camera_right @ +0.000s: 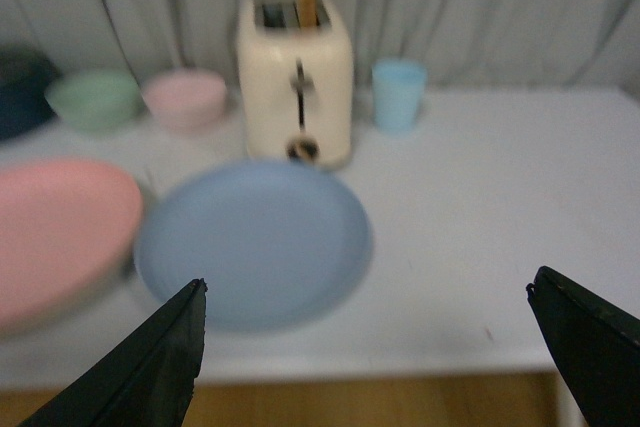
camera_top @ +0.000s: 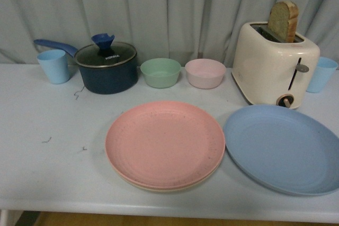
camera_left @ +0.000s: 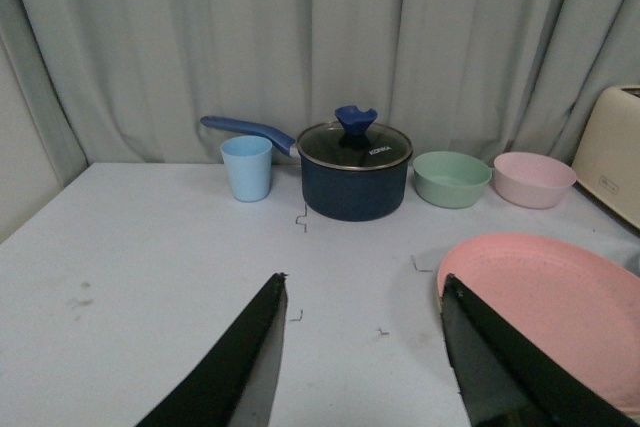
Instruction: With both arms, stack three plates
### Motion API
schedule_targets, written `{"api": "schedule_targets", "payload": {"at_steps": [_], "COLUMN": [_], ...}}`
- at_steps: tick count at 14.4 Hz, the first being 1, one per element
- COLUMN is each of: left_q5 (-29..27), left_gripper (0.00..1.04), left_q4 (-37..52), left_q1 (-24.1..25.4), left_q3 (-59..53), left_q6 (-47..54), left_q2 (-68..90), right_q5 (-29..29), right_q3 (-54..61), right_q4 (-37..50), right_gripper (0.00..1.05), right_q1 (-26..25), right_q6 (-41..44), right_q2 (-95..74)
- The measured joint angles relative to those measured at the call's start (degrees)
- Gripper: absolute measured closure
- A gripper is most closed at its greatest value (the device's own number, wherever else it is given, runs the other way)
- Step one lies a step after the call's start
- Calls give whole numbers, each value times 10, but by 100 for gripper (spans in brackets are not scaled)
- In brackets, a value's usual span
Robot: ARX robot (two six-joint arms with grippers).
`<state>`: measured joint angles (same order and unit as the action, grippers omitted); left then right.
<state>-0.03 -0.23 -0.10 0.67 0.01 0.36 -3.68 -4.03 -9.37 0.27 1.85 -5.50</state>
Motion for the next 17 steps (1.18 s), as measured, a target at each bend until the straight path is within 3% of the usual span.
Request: {"api": "schedule_targets", "payload": {"at_steps": [2,4,9,17], "left_q5": [0,0,0,0], "left_gripper": [30,5,7,7], "left_q4": [0,0,0,0], "left_q1": [0,0,0,0], "left_q3": [0,0,0,0], "left_q6": [0,1,0,0], "left_q2": [0,0,0,0], "right_q5": [60,141,142,80], "right_q3": [-83,-178,-360,-567], "right_q4": [70,94,29,-1], "right_gripper": [6,6,6,6], "right_q1": [-113,-174,-163,-111], "right_q6": [21,34,79,52], "right_q2": [-227,-417,-737,-1020]}}
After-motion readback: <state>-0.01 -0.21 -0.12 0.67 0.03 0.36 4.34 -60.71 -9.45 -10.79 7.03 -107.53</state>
